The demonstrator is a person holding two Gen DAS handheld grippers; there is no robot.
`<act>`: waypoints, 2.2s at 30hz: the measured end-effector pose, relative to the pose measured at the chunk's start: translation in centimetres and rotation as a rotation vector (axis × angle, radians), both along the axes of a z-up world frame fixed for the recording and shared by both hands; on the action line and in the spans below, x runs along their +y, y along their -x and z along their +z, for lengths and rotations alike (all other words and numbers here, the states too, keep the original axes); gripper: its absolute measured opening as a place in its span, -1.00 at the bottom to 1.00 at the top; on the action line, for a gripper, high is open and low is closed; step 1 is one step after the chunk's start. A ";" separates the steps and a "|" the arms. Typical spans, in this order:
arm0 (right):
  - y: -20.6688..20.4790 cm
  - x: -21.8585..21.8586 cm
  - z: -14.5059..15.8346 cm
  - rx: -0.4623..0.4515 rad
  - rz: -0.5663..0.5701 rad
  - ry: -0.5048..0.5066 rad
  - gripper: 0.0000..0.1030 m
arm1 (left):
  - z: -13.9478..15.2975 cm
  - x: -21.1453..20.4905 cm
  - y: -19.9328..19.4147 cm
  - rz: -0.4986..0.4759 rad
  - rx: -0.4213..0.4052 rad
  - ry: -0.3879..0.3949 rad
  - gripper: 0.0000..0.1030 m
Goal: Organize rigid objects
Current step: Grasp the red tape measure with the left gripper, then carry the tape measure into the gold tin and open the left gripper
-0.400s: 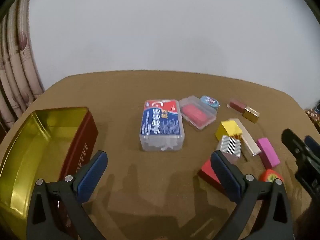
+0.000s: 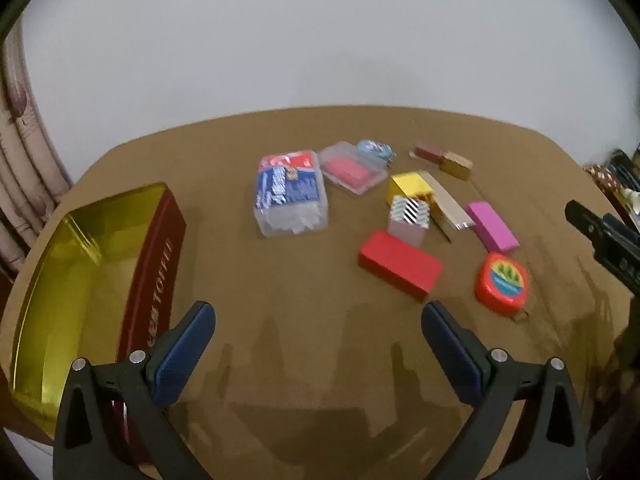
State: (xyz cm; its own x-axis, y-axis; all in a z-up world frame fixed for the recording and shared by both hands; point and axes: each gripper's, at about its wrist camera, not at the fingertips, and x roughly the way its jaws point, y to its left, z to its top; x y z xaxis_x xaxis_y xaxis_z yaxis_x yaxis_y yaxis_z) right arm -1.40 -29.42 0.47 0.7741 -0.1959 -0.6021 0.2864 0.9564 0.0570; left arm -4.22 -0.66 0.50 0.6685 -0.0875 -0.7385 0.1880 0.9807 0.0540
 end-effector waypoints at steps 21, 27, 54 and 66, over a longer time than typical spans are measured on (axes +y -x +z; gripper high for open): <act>1.4 -7.8 -3.5 -0.067 -0.017 -0.217 0.82 | 0.3 -10.9 -4.4 -0.005 0.488 0.269 0.95; 1.3 -8.5 -3.3 -0.073 -0.013 -0.250 0.82 | -2.2 -12.1 -6.4 0.070 0.577 0.244 0.68; 1.1 -9.2 -3.2 -0.078 0.024 -0.287 0.82 | -2.0 -13.8 -7.0 -0.007 0.507 0.141 -0.02; 0.6 -8.9 -3.6 -0.039 0.016 -0.268 0.82 | 6.7 7.5 -11.6 0.249 0.349 -0.059 -0.02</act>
